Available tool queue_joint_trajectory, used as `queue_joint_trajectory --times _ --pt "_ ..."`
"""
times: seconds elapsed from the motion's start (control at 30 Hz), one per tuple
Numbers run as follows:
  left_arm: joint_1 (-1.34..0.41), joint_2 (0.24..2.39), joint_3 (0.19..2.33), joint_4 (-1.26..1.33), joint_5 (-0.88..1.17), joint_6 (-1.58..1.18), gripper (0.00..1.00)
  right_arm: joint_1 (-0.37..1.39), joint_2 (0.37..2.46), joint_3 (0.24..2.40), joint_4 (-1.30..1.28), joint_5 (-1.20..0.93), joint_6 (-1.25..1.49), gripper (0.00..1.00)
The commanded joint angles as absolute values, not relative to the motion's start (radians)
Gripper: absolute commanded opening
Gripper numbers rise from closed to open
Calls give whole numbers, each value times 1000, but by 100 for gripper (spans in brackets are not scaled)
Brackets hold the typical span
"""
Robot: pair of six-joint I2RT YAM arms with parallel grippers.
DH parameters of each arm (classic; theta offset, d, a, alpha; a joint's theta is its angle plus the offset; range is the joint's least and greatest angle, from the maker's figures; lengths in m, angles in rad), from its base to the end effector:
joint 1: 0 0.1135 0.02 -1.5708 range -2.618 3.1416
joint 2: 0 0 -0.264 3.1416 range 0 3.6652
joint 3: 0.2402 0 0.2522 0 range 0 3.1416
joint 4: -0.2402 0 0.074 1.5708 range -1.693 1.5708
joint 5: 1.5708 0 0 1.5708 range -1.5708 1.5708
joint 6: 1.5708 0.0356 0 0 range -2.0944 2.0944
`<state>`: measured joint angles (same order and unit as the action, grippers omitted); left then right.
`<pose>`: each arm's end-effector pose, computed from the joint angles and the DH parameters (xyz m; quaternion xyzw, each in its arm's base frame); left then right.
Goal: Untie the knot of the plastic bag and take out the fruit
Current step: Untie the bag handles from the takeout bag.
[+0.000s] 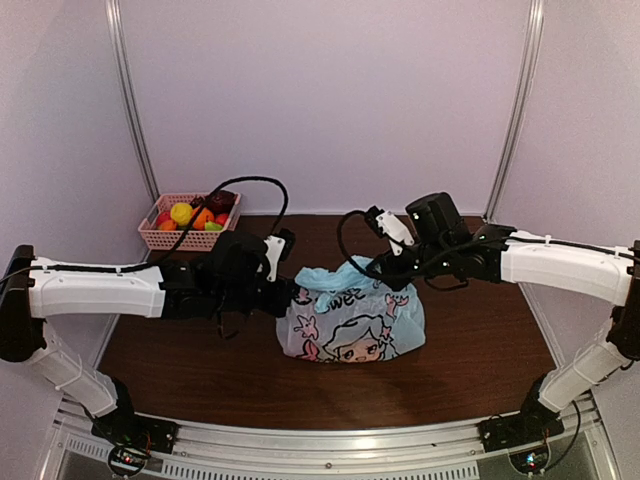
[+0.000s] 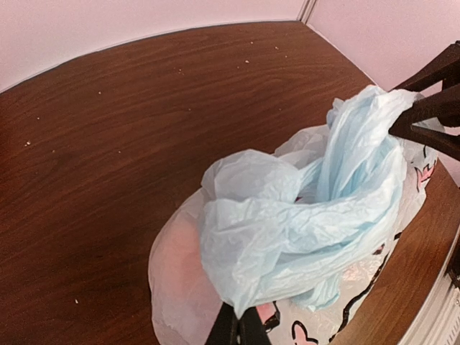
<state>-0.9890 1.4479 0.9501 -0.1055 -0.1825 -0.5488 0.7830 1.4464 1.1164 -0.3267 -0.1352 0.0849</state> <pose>0.1819 -0.2649 0.2494 0.1511 0.8696 -0.2641 0.3890 0.2270 0.2326 0.2861 -0.3342 0.8311 0.2401 0.3740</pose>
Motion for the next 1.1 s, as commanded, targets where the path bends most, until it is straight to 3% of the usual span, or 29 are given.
queue_joint_trajectory --times 0.0,0.13,0.43,0.87,0.93,1.07 --pt "-983 1445 970 -71 -184 -566 0 779 1423 1110 -275 -104 99 12" --pt "-982 1438 966 -72 -187 -578 0 780 1383 1063 -221 -43 129 0" --pt "-977 1405 976 -73 -187 -590 0 776 1299 979 -158 139 226 0" --pt "-950 1378 882 -85 -174 -623 2 775 1317 849 -46 51 363 0" --pt "-950 1372 913 -114 -174 -583 12 775 1315 849 -30 22 366 0" --pt "-949 1371 1051 -207 -185 -431 54 775 1313 851 -5 -26 371 0"
